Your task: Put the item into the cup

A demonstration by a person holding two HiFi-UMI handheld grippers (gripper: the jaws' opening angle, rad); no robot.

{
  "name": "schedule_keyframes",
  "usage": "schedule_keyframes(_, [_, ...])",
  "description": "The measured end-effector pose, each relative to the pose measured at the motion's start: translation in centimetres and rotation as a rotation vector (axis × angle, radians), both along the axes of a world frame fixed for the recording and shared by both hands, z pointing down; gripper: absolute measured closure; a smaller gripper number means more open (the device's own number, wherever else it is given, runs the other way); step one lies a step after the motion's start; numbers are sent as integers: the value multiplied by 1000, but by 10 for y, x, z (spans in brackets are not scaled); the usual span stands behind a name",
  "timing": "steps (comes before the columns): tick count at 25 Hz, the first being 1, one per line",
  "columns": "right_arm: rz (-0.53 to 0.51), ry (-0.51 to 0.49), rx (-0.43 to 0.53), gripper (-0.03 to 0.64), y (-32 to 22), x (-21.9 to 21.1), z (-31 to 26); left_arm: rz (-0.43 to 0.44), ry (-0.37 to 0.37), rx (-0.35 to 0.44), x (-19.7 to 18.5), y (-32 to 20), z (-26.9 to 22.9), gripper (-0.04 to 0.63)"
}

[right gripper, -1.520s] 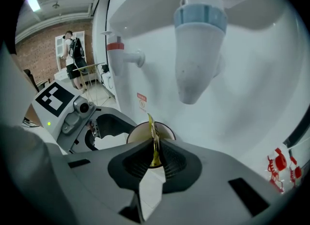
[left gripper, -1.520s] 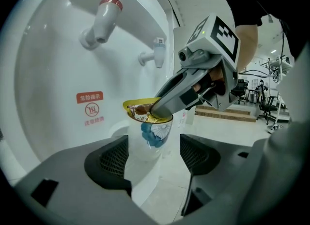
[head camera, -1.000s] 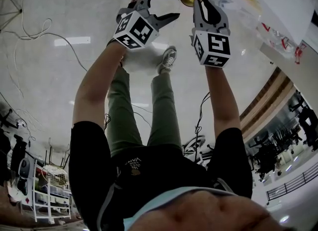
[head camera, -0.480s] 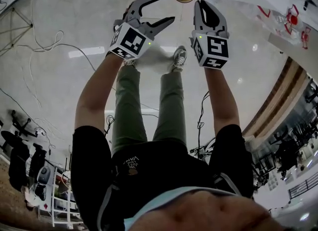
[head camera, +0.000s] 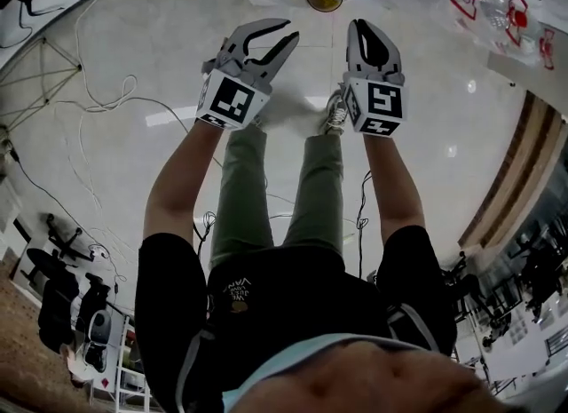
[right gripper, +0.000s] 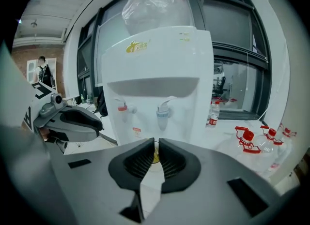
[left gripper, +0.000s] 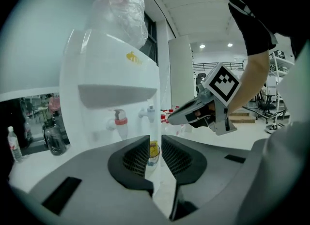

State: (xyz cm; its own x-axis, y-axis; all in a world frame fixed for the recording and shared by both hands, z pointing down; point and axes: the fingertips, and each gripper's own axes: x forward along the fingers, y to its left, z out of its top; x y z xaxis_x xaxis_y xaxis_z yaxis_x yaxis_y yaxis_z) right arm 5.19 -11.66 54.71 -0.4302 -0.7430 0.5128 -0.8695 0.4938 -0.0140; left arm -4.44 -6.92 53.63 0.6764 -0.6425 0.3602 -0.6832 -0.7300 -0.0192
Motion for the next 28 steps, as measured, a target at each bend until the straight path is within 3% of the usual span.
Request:
schedule_keyframes(7, [67,-54,10,563,20,8,-44,-18,35,80,0,14,-57,565])
schedule_keyframes(14, [68,-91,38,563,45,15,-103,-60,73,132,-3,33,-124,572])
schedule_keyframes(28, [25,-138,123,563,86,40,-237,-156,115,161,4,80,-262,575])
